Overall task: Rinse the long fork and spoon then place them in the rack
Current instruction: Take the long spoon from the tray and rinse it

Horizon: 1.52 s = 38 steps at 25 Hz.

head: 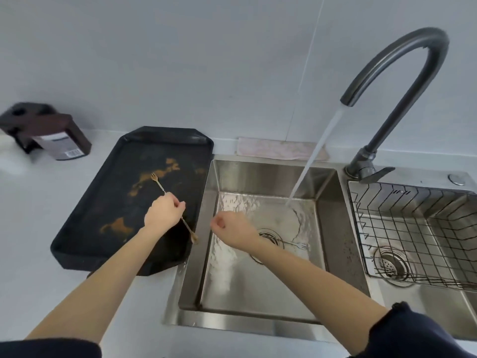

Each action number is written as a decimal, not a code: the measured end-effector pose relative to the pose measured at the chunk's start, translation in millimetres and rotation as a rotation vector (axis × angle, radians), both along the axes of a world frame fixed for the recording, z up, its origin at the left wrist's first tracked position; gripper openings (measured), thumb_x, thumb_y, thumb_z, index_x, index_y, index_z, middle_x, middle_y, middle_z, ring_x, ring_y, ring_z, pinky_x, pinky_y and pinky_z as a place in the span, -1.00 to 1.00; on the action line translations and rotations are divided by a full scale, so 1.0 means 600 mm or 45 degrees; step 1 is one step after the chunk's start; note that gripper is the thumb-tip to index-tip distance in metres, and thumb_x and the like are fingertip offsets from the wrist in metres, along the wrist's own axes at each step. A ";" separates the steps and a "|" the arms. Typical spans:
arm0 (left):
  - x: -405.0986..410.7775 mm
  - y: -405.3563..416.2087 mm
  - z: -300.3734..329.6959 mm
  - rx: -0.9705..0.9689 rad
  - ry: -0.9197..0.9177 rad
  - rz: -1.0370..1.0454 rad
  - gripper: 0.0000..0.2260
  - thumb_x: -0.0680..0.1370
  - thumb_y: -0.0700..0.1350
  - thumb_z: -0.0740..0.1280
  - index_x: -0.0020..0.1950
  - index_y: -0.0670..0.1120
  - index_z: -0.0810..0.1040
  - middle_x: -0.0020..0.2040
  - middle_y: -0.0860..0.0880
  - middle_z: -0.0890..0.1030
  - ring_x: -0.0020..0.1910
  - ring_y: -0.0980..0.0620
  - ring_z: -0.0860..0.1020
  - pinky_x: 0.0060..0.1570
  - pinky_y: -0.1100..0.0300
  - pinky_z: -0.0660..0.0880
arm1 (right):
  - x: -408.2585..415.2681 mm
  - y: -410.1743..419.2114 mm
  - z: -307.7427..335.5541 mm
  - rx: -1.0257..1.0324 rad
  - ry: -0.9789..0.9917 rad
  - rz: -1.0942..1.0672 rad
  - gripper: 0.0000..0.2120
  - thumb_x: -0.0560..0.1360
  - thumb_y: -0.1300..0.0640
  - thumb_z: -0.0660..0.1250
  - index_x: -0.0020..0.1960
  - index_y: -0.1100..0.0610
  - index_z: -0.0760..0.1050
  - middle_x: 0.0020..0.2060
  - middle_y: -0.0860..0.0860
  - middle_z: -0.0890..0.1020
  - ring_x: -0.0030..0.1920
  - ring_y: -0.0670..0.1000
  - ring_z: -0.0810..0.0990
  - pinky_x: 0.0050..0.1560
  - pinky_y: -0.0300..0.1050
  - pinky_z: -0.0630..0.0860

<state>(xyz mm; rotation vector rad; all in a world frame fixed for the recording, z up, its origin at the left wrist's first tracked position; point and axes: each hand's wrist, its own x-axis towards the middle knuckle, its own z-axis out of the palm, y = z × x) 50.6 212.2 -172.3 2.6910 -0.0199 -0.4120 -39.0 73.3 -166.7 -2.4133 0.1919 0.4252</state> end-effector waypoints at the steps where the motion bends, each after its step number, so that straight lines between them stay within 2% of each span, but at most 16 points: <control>1: 0.002 0.011 -0.006 0.021 0.046 0.036 -0.74 0.58 -0.06 0.18 0.14 -0.21 0.46 0.10 -0.21 0.57 0.08 -0.19 0.54 -0.02 0.06 0.45 | 0.005 0.014 -0.001 -0.005 -0.007 0.000 -0.70 0.59 0.08 0.14 0.16 0.21 0.52 0.12 0.16 0.63 0.15 0.16 0.56 0.14 0.01 0.52; 3: 0.011 0.033 -0.023 0.061 0.127 0.086 -0.68 0.57 0.01 0.18 0.11 -0.21 0.50 0.11 -0.23 0.58 0.11 -0.23 0.53 0.07 0.03 0.46 | 0.018 0.038 -0.005 -0.016 -0.021 -0.012 -0.73 0.57 0.07 0.16 0.12 0.18 0.54 0.09 0.14 0.64 0.13 0.14 0.57 0.12 0.01 0.53; 6: 0.024 0.051 -0.041 0.067 0.221 0.101 -0.59 0.54 0.10 0.18 -0.03 -0.23 0.58 0.01 -0.24 0.64 0.03 -0.24 0.57 0.06 0.02 0.49 | 0.045 0.068 -0.012 -0.111 -0.052 -0.014 -0.75 0.56 0.06 0.19 0.10 0.14 0.54 0.10 0.13 0.60 0.11 0.15 0.57 0.10 0.02 0.52; 9: 0.035 0.047 -0.045 -0.030 0.266 0.117 -0.60 0.54 0.09 0.20 -0.23 -0.21 0.58 -0.16 -0.17 0.62 0.00 -0.21 0.59 -0.04 0.08 0.47 | 0.071 0.092 -0.022 -0.212 -0.027 0.000 -0.73 0.57 0.04 0.20 0.15 0.16 0.54 0.15 0.15 0.54 0.16 0.18 0.54 0.14 0.05 0.49; 12: 0.044 0.037 -0.045 -0.124 0.270 0.142 -0.65 0.53 0.03 0.25 -0.35 -0.15 0.56 -0.27 -0.11 0.56 -0.04 -0.19 0.58 -0.05 0.07 0.48 | 0.084 0.107 -0.032 -0.292 0.011 0.037 -0.71 0.57 0.06 0.21 0.17 0.19 0.53 0.17 0.17 0.52 0.18 0.20 0.52 0.15 0.05 0.47; 14: 0.048 0.036 -0.050 -0.188 0.285 0.177 -0.66 0.51 -0.03 0.28 -0.44 -0.12 0.53 -0.39 -0.10 0.53 -0.24 -0.14 0.57 -0.17 0.11 0.47 | 0.087 0.112 -0.036 -0.308 0.015 0.050 -0.72 0.57 0.09 0.21 0.19 0.20 0.52 0.18 0.17 0.52 0.19 0.21 0.51 0.17 0.06 0.46; 16: 0.049 0.040 -0.053 -0.275 0.310 0.192 -0.65 0.51 -0.05 0.28 -0.49 -0.07 0.49 -0.49 -0.08 0.49 -0.43 -0.03 0.46 -0.37 0.18 0.37 | 0.087 0.112 -0.036 -0.289 0.017 0.038 -0.74 0.57 0.11 0.21 0.18 0.20 0.51 0.17 0.17 0.52 0.19 0.21 0.51 0.16 0.05 0.46; 19: 0.043 0.037 -0.040 -0.428 0.332 0.182 -0.70 0.51 -0.07 0.27 -0.44 -0.02 0.51 -0.38 -0.02 0.58 -0.43 0.05 0.53 -0.43 0.24 0.31 | 0.080 0.104 -0.030 -0.217 0.004 -0.025 -0.77 0.56 0.15 0.20 0.16 0.21 0.47 0.15 0.18 0.54 0.16 0.21 0.53 0.11 0.04 0.48; 21: 0.033 0.026 -0.022 -0.564 0.359 0.176 -0.74 0.52 -0.09 0.27 -0.38 -0.02 0.52 -0.36 0.05 0.58 -0.51 0.20 0.55 -0.44 0.28 0.29 | 0.070 0.090 -0.024 -0.152 -0.003 -0.107 -0.79 0.54 0.18 0.19 0.13 0.22 0.45 0.11 0.19 0.58 0.11 0.23 0.56 0.04 0.02 0.51; 26: -0.015 -0.035 0.017 -0.844 0.454 0.040 -0.84 0.52 -0.11 0.28 -0.26 -0.03 0.55 -0.27 0.02 0.57 -0.28 0.18 0.54 -0.31 0.32 0.39 | 0.019 0.028 -0.011 -0.062 0.029 -0.242 -0.76 0.54 0.13 0.15 0.15 0.19 0.44 0.05 0.19 0.64 0.08 0.21 0.59 -0.01 -0.03 0.51; 28: -0.036 -0.068 0.023 -0.871 0.466 -0.057 -0.85 0.53 -0.12 0.28 -0.21 -0.05 0.57 -0.25 0.01 0.59 -0.29 0.19 0.55 -0.31 0.37 0.44 | -0.006 -0.003 -0.006 0.007 0.029 -0.297 -0.73 0.54 0.10 0.15 0.17 0.18 0.46 0.09 0.16 0.64 0.11 0.18 0.59 0.06 -0.02 0.52; 31: -0.065 -0.116 0.027 -0.894 0.522 -0.198 -0.87 0.56 -0.15 0.25 -0.05 -0.13 0.59 -0.20 -0.04 0.60 -0.27 0.17 0.56 -0.27 0.38 0.49 | -0.037 -0.057 0.006 0.141 -0.022 -0.441 -0.72 0.56 0.10 0.16 0.18 0.19 0.49 0.13 0.12 0.63 0.16 0.12 0.57 0.06 -0.13 0.45; 33: -0.081 -0.140 0.025 -0.875 0.547 -0.278 -0.84 0.57 -0.15 0.22 0.03 -0.15 0.57 -0.25 0.01 0.57 -0.30 0.18 0.53 -0.38 0.46 0.46 | -0.049 -0.094 0.014 0.210 -0.076 -0.539 -0.71 0.58 0.12 0.17 0.22 0.20 0.48 0.14 0.10 0.62 0.18 0.08 0.57 0.07 -0.19 0.42; 35: -0.095 -0.159 0.020 -0.841 0.546 -0.365 -0.82 0.57 -0.15 0.22 0.04 -0.17 0.58 -0.28 0.03 0.55 -0.32 0.17 0.50 -0.45 0.54 0.43 | -0.050 -0.127 0.020 0.372 -0.139 -0.700 -0.71 0.58 0.16 0.15 0.27 0.19 0.45 0.16 0.10 0.62 0.15 0.07 0.59 0.14 -0.11 0.47; 38: -0.111 -0.180 0.009 -0.767 0.549 -0.486 -0.80 0.57 -0.16 0.20 0.03 -0.17 0.60 -0.29 0.02 0.54 -0.31 0.13 0.48 -0.49 0.56 0.38 | -0.040 -0.161 0.036 0.716 -0.175 -0.910 -0.69 0.60 0.22 0.09 0.31 0.23 0.39 0.18 0.15 0.61 0.02 0.01 0.57 -0.02 -0.15 0.51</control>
